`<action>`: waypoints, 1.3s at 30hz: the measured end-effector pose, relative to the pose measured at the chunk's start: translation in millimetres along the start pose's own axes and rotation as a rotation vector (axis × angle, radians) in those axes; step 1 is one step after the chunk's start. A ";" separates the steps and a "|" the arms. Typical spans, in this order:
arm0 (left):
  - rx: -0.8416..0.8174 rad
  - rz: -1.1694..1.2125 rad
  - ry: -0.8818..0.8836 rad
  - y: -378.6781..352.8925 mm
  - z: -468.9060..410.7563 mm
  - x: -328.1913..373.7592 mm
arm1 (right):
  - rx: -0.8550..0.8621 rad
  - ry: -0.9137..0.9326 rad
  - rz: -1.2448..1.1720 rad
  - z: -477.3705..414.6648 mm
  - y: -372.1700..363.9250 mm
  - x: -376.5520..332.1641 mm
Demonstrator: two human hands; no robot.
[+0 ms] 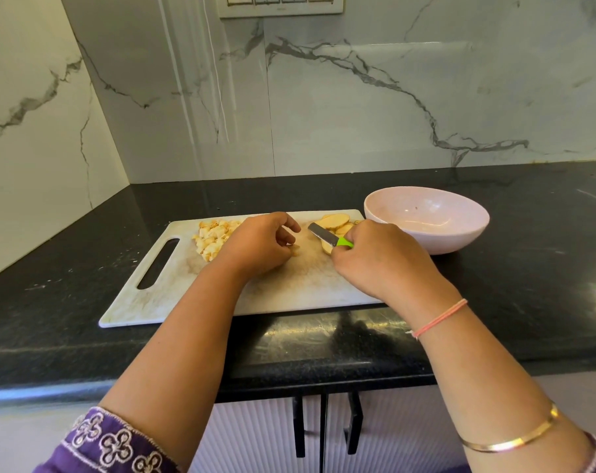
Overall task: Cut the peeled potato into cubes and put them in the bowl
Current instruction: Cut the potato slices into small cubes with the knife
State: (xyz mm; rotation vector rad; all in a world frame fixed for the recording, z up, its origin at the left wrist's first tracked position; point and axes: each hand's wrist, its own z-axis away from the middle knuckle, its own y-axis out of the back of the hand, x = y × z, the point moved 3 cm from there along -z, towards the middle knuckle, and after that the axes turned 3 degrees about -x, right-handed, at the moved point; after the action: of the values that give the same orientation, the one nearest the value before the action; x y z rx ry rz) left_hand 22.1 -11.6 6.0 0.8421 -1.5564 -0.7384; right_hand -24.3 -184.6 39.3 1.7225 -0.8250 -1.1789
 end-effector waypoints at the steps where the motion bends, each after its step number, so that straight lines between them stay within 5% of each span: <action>1: -0.003 -0.005 0.004 -0.4 -0.1 -0.2 | -0.005 0.000 -0.001 0.6 -1.0 -0.8; 22: 0.185 -0.140 0.051 1.6 -2.1 -6.9 | -0.040 0.018 -0.005 4.0 -12.2 -13.1; 39: 0.157 -0.125 0.150 -1.9 -7.2 -10.5 | 0.004 0.037 0.011 6.1 -22.5 -29.7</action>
State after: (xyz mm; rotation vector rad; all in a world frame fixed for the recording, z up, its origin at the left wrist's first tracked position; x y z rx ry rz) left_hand 30.3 -3.8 -0.2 1.0943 -1.4499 -0.6329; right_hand -38.9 -151.5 28.7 1.7362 -0.8141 -1.1349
